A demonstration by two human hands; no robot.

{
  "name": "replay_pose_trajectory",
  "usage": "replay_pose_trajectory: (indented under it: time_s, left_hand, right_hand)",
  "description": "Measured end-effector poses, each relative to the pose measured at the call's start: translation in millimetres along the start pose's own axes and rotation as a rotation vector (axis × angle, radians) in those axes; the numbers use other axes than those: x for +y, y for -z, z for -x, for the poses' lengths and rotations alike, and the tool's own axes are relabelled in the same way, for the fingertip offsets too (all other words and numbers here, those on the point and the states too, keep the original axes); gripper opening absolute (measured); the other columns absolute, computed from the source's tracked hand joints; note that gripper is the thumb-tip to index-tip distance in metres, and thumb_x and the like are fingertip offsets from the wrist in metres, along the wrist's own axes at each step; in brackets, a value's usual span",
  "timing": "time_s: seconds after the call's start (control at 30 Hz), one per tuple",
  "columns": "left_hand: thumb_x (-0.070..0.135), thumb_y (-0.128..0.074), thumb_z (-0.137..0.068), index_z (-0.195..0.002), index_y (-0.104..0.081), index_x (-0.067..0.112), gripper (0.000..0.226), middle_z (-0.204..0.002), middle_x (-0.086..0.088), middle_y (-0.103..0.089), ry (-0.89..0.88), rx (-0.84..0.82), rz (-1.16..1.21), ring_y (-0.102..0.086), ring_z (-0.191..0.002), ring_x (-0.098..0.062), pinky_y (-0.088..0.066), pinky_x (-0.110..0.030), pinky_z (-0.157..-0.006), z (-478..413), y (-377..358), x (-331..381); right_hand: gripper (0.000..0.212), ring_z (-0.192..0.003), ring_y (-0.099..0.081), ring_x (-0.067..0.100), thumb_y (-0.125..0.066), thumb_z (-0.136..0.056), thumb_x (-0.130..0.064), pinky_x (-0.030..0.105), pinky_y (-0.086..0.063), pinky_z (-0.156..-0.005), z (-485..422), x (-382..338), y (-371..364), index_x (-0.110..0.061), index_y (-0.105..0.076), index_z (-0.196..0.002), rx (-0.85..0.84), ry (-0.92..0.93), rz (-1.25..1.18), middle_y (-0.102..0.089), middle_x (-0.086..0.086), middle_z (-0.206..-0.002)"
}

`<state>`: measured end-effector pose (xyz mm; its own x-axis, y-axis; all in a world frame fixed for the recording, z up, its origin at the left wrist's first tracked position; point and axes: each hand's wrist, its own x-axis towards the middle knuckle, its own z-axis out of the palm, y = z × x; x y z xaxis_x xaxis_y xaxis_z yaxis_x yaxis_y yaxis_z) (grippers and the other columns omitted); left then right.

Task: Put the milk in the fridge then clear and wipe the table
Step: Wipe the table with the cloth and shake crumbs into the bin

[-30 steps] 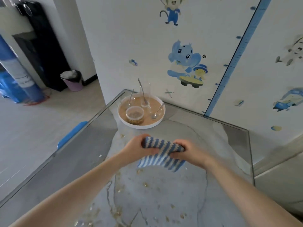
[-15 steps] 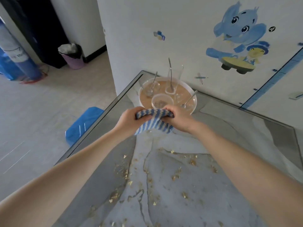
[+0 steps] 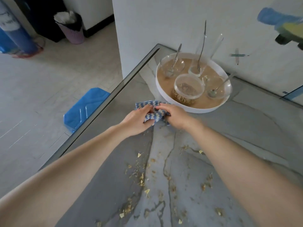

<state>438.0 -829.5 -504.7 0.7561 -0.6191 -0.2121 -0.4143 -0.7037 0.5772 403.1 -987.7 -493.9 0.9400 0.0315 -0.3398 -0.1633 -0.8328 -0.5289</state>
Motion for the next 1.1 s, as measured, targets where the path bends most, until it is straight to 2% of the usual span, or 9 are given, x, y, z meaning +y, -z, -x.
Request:
replay_pose_trajectory:
  time_s: [0.07,0.23,0.4,0.53,0.63,0.73,0.9,1.03,1.1]
  left_hand:
    - [0.027,-0.047,-0.093,-0.125,-0.042,0.015,0.035,-0.115,-0.011,-0.059,-0.010,-0.013,-0.011,-0.055,-0.103,-0.032,-0.044,-0.035,-0.082,-1.6,-2.3,-2.8]
    - [0.028,-0.041,-0.096,-0.132,-0.040,0.021,0.037,-0.124,-0.007,-0.056,-0.035,-0.052,-0.085,-0.053,-0.110,-0.030,-0.040,-0.033,-0.087,4.6,-8.0,0.3]
    - [0.034,-0.039,-0.096,-0.134,-0.041,0.025,0.039,-0.121,-0.005,-0.059,-0.104,-0.111,-0.185,-0.054,-0.107,-0.026,-0.039,-0.029,-0.084,27.1,-28.1,16.5]
    - [0.040,-0.038,-0.096,-0.135,-0.041,0.028,0.041,-0.123,-0.004,-0.059,-0.142,-0.143,-0.229,-0.055,-0.109,-0.025,-0.039,-0.029,-0.085,47.6,-48.5,35.6]
    - [0.040,-0.038,-0.096,-0.136,-0.040,0.026,0.042,-0.123,-0.005,-0.060,-0.164,-0.148,-0.235,-0.056,-0.110,-0.025,-0.040,-0.029,-0.085,66.7,-62.5,50.8]
    - [0.038,-0.040,-0.095,-0.133,-0.044,0.025,0.040,-0.119,-0.006,-0.061,-0.195,-0.163,-0.238,-0.057,-0.107,-0.025,-0.040,-0.029,-0.083,91.5,-79.6,69.0]
    - [0.040,-0.039,-0.095,-0.132,-0.046,0.025,0.040,-0.114,-0.006,-0.063,-0.221,-0.224,-0.266,-0.058,-0.104,-0.025,-0.039,-0.028,-0.078,132.3,-112.9,101.2]
    - [0.043,-0.038,-0.095,-0.125,-0.052,0.021,0.040,-0.098,-0.007,-0.066,-0.271,-0.297,-0.264,-0.060,-0.086,-0.023,-0.039,-0.030,-0.069,162.2,-134.2,126.1]
    - [0.042,-0.038,-0.095,-0.121,-0.053,0.021,0.038,-0.096,-0.005,-0.066,-0.316,-0.330,-0.274,-0.060,-0.083,-0.021,-0.039,-0.029,-0.066,174.7,-143.8,137.1]
  right_hand:
    - [0.059,-0.137,-0.032,0.020,-0.044,-0.081,0.011,0.024,-0.024,-0.108,-5.6,3.1,-0.2,-0.016,-0.045,-0.134,-0.036,-0.017,0.037,-0.037,0.004,-0.147]
    - [0.047,-0.122,-0.048,0.025,-0.043,-0.079,0.010,0.032,-0.038,-0.099,-2.2,8.6,-1.7,-0.011,-0.058,-0.118,-0.103,0.002,0.072,-0.055,0.010,-0.130]
    - [0.043,-0.127,-0.043,0.024,-0.044,-0.080,0.008,0.028,-0.033,-0.100,36.6,20.8,-8.9,-0.007,-0.059,-0.118,-0.176,0.015,0.166,-0.050,0.009,-0.135]
    - [0.037,-0.124,-0.046,0.026,-0.047,-0.079,0.006,0.033,-0.036,-0.101,76.1,33.0,-13.1,-0.003,-0.062,-0.111,-0.204,0.023,0.166,-0.054,0.012,-0.130]
    - [0.038,-0.126,-0.044,0.022,-0.047,-0.080,0.006,0.025,-0.031,-0.099,102.3,41.0,-17.5,-0.004,-0.061,-0.114,-0.216,0.015,0.180,-0.051,0.010,-0.133]
    - [0.037,-0.123,-0.045,0.023,-0.047,-0.080,0.008,0.025,-0.032,-0.096,134.9,52.2,-28.7,-0.004,-0.062,-0.111,-0.231,0.033,0.186,-0.053,0.011,-0.128]
    - [0.042,-0.131,-0.038,0.018,-0.047,-0.082,0.007,0.017,-0.024,-0.097,197.7,71.0,-44.4,-0.008,-0.058,-0.120,-0.240,0.032,0.183,-0.045,0.003,-0.139]
    - [0.042,-0.130,-0.038,0.017,-0.045,-0.085,0.004,0.020,-0.029,-0.097,247.4,80.7,-52.1,-0.010,-0.056,-0.122,-0.265,0.014,0.189,-0.043,0.002,-0.141]
    - [0.040,-0.126,-0.041,0.019,-0.045,-0.084,0.004,0.022,-0.032,-0.094,268.1,83.6,-54.7,-0.010,-0.058,-0.120,-0.280,0.012,0.202,-0.046,0.004,-0.137]
